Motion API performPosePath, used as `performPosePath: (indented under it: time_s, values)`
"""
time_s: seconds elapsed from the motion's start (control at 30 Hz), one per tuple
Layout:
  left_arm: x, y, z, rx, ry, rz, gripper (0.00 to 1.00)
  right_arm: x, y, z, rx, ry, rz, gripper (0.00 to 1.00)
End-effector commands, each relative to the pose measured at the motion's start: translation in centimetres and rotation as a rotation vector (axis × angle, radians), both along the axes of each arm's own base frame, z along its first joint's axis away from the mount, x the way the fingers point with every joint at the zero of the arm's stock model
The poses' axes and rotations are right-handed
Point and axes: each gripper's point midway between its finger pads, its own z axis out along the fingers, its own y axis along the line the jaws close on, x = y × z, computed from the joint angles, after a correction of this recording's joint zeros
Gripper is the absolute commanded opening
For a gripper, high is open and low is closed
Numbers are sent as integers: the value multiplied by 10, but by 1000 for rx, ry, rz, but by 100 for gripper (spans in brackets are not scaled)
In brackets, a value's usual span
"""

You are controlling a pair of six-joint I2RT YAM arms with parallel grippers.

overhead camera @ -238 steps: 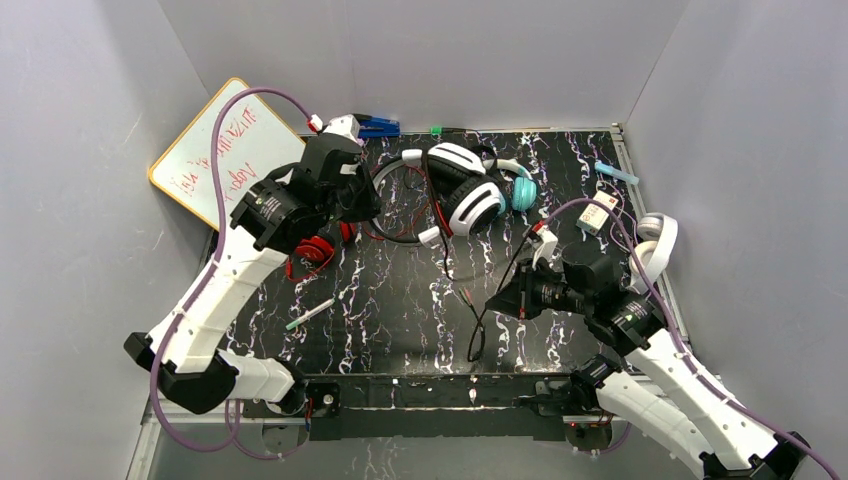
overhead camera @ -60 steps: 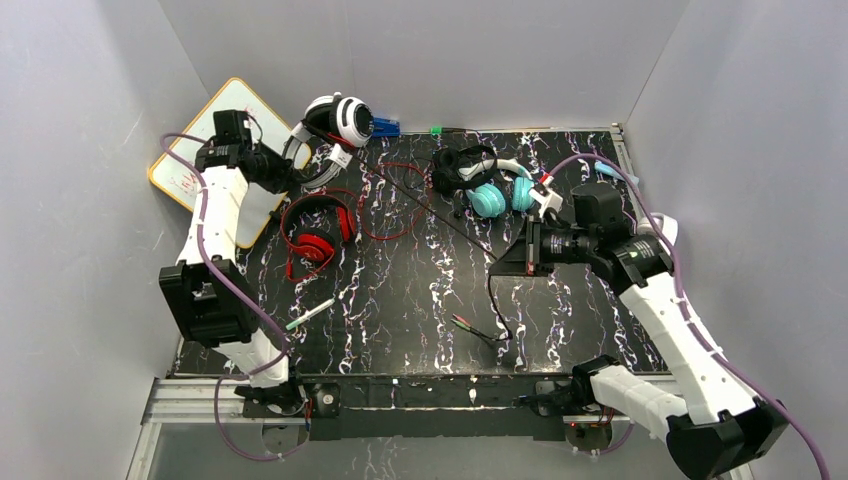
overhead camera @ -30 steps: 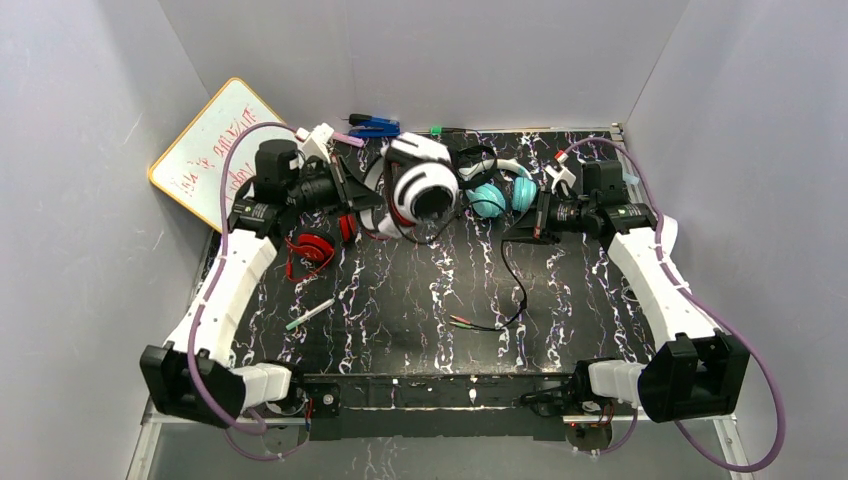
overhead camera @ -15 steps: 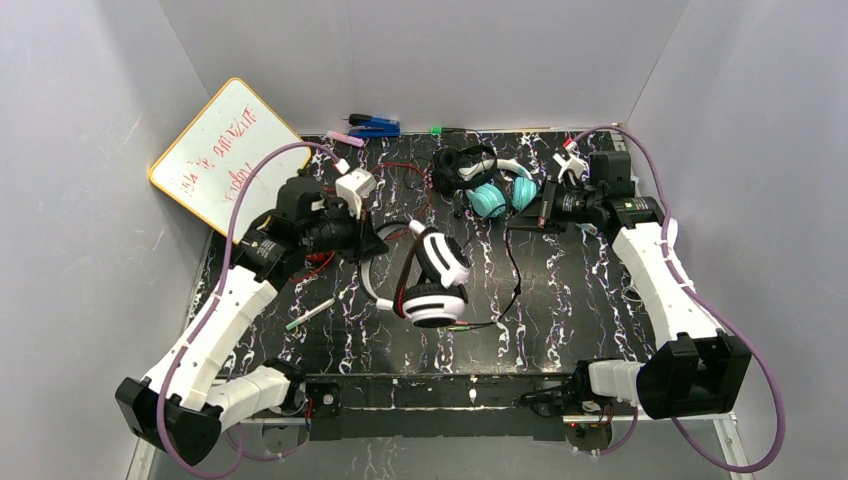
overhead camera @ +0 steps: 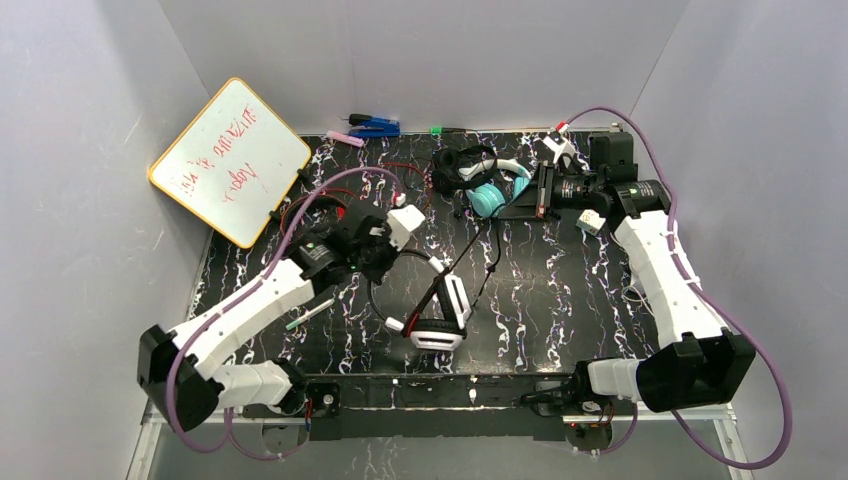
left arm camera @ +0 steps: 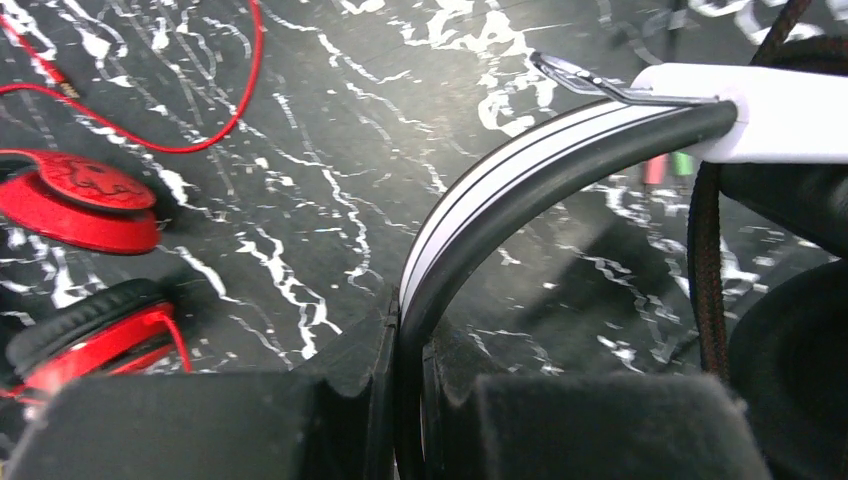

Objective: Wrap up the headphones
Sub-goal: Wrap the headphones cable around the headphones.

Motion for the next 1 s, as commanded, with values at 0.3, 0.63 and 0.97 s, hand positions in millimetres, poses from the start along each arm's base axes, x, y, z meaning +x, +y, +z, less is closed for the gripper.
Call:
performPosePath:
  time_s: [0.3,0.63,0.97]
  values:
    - [48,26,-3,400,-221,228,0,-37,22,66,169,-58,130,1]
    - [85,47,33,434,-350,715,0,-87,51,71,225,-5,225,1]
    - [88,49,46,214,-345,1166,0,-105,77,38,184,58,252,1]
